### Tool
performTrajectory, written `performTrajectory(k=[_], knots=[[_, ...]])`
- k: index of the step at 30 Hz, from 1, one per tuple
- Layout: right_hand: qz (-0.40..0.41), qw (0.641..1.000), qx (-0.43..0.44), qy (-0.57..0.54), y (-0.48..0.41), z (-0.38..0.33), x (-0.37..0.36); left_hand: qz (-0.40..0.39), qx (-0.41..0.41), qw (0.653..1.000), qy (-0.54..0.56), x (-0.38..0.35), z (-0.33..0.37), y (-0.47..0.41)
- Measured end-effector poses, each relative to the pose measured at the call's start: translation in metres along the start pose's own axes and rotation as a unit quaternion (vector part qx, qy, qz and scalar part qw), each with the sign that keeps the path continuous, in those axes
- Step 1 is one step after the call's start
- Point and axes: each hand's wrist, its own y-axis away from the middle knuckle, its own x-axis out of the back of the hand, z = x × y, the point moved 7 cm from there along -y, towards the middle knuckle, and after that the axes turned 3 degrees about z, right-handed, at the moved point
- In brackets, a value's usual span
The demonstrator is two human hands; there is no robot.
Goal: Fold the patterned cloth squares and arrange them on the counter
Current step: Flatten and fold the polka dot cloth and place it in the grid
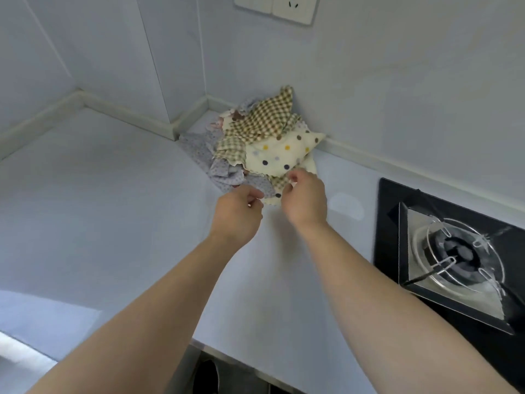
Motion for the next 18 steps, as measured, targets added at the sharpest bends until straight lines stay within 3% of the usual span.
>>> performTrajectory(k=[5,9,14,18], knots=[[-0.011,0.985,0.123,0.123,-0.059,0.004,-0.058,0.052,-0.071,0.996,-0.022,-0.034,-0.031,-0.042],[0.068,0.967,0.166,0.181,-0.065,0.011,-0.065,0.080,-0.101,0.992,-0.015,-0.040,-0.049,-0.050],[0.119,0.981,0.152,-0.009,-0.029,0.019,-0.026,0.075,-0.110,0.988,0.078,-0.029,-0.043,-0.019],[0.137,0.972,0.170,-0.085,0.029,0.004,0.040,0.098,-0.171,0.979,0.043,-0.004,-0.007,0.042]])
